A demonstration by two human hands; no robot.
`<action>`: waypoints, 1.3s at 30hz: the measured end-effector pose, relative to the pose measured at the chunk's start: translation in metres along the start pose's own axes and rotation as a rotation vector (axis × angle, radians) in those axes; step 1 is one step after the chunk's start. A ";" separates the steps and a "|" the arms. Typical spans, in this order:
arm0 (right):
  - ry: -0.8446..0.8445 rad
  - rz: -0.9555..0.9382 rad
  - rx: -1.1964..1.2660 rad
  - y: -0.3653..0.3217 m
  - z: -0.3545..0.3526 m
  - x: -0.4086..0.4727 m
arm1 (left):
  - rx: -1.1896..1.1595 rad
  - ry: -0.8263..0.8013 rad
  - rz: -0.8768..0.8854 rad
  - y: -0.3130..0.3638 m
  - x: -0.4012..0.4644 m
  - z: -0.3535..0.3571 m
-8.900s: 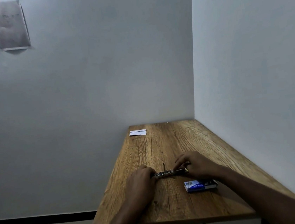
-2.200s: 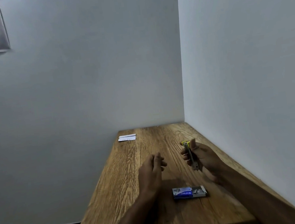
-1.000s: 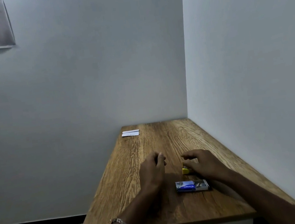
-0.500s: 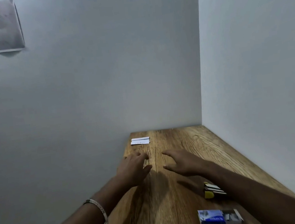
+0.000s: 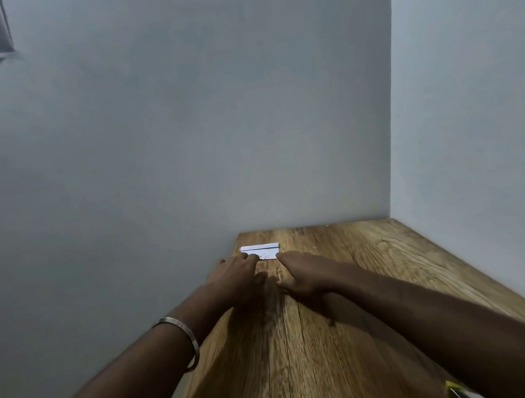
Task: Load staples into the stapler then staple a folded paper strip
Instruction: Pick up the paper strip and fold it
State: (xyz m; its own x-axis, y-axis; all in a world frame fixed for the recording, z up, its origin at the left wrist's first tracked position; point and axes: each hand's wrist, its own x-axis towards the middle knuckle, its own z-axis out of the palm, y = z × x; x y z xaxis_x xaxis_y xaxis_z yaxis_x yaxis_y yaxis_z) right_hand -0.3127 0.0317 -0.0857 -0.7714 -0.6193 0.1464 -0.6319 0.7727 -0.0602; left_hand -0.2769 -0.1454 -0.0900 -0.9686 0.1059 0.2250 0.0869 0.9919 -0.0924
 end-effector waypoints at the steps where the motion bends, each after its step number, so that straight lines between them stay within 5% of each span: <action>1: -0.013 0.002 -0.004 0.004 0.004 0.008 | 0.040 0.000 0.003 -0.005 0.009 0.005; 20: -0.180 0.009 -0.039 0.026 0.018 0.062 | 0.031 -0.101 0.063 -0.020 0.057 0.032; 39: -0.155 -0.104 0.053 -0.032 -0.011 -0.119 | -0.031 0.073 0.058 0.047 -0.120 -0.007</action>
State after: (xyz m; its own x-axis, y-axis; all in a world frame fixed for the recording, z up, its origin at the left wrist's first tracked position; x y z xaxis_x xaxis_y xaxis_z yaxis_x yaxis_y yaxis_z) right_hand -0.1995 0.0820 -0.0904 -0.7018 -0.7124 0.0014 -0.7086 0.6978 -0.1052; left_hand -0.1551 -0.1112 -0.1150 -0.9422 0.1674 0.2903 0.1510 0.9854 -0.0781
